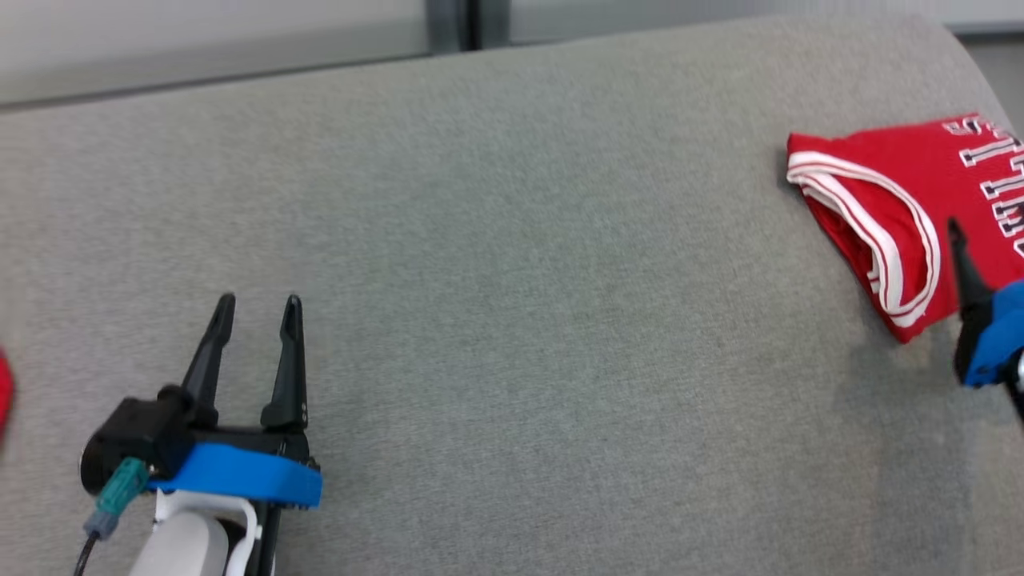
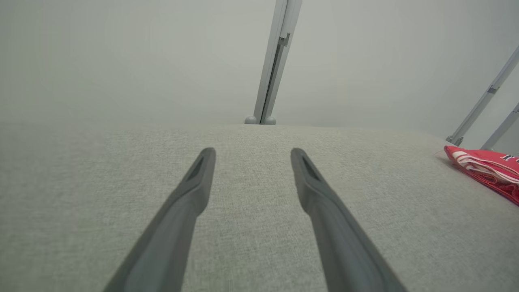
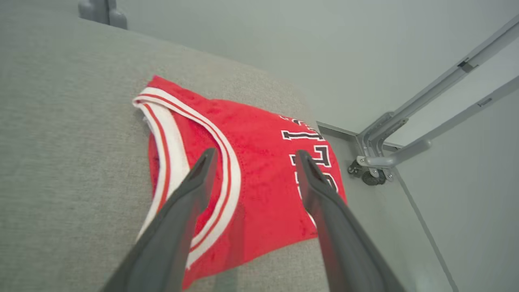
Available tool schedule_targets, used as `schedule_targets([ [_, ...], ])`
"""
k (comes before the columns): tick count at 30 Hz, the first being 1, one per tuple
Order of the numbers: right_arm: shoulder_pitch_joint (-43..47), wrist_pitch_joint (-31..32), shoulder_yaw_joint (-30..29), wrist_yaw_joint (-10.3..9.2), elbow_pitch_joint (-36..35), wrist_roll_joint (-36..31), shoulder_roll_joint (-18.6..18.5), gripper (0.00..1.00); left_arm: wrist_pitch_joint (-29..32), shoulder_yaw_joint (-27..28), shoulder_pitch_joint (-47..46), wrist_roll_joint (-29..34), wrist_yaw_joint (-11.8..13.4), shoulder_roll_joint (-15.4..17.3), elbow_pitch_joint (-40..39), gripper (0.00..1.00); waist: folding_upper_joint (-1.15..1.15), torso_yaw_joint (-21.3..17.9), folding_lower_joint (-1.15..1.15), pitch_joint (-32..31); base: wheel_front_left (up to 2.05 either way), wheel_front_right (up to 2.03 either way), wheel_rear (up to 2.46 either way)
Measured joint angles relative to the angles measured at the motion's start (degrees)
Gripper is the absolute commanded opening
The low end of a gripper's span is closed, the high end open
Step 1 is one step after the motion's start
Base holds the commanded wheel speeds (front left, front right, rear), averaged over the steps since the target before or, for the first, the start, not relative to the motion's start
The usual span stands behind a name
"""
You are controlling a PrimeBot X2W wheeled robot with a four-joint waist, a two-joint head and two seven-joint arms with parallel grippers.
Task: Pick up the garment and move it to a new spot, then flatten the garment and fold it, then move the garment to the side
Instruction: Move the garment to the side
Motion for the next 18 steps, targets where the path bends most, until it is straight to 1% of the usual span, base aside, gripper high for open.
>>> schedule_targets([
  [4,7.32,-4.15,-2.61,0.01,-5.94,2.09,4.65,1.0,-0.32,1.14,2.89,-0.48,0.21,-0.47,1.57,1.0,0.0,2.06,0.0,-3.79,0.0,0.0,0.0],
  [8,14.79,-6.31,-5.84,0.0,-12.83,3.02,9.8,1.0,-0.45,2.11,5.08,-0.22,0.51,-0.96,2.37,1.0,0.0,4.06,-0.01,-7.15,0.0,0.0,0.0],
  [11,19.87,-6.43,-8.35,0.0,-18.35,3.09,13.55,1.0,-0.51,2.72,6.14,0.47,0.66,-1.26,2.68,1.0,0.0,5.6,-0.01,-9.14,0.0,0.0,0.0],
  [14,24.51,-5.11,-9.43,0.0,-23.65,2.88,16.9,1.0,-0.52,3.16,7.27,1.1,0.43,-1.67,2.79,1.0,0.0,6.83,-0.01,-10.93,0.0,0.0,0.0],
  [18,29.55,-2.61,-10.33,0.0,-30.1,2.48,20.31,1.0,-0.52,3.85,8.86,1.67,0.18,-2.4,3.09,1.0,0.0,8.08,-0.01,-13.17,0.0,0.0,0.0],
])
